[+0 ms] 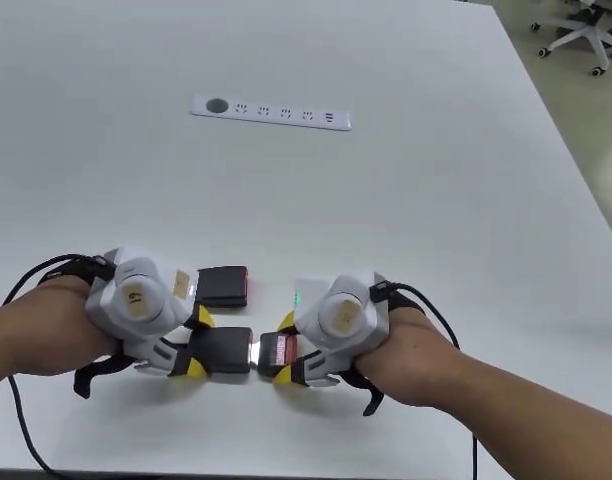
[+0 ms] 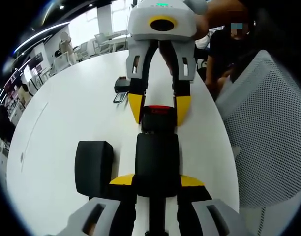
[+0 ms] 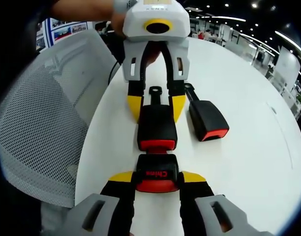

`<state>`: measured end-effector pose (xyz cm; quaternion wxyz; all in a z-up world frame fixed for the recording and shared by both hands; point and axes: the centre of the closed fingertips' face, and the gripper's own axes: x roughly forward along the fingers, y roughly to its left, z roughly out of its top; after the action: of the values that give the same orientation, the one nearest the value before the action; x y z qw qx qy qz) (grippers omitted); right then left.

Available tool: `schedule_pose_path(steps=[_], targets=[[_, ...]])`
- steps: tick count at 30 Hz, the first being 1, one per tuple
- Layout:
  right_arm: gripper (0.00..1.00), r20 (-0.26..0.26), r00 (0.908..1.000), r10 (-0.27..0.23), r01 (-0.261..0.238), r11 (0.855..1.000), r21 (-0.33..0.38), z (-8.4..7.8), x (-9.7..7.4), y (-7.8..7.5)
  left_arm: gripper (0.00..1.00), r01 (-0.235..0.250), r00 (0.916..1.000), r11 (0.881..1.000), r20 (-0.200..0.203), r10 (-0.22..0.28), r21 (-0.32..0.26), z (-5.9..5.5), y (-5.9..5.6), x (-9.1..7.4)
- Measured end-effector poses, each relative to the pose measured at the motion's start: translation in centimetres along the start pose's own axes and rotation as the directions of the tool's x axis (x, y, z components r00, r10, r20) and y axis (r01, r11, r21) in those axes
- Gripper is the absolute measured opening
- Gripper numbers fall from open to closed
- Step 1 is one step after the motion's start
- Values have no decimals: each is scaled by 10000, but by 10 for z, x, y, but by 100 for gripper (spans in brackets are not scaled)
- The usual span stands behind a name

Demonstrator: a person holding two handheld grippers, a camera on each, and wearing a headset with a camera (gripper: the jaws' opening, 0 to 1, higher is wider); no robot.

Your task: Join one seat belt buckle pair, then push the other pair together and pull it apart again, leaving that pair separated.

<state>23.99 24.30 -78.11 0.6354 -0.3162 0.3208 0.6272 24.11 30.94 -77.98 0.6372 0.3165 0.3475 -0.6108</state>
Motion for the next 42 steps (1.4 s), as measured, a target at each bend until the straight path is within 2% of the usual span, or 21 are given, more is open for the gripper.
schedule_pose_path(steps=[10,16,20,25,30,38,42], targets=[[32,41,10000,41,-42,9995,301,0,1,-1,33,-106,9998,9998,-141,103,-194,-1,0,1],[33,-23,10000,6,-6,10000,80,2,2,-1,34,-172,9997,9994,-175,167,-287,0,0,0],[33,72,10000,-19,19,10000,93,5,-2,0,41,-218,9996,9988,-182,211,-428,1,-1,-1],[33,259,9996,-56,56,10000,-8,13,-9,2,44,-451,9990,9972,-38,450,-603,6,2,-13],[32,155,9998,-134,135,9999,-103,16,-16,0,43,-541,9985,9968,27,544,-586,12,3,-24],[31,223,9989,-421,424,9990,-140,19,-31,-13,46,-960,9950,9931,215,977,-680,23,22,-37],[28,116,9984,-556,557,9983,-169,11,-36,-20,49,-1258,9917,9896,175,1273,-698,24,33,-40]])
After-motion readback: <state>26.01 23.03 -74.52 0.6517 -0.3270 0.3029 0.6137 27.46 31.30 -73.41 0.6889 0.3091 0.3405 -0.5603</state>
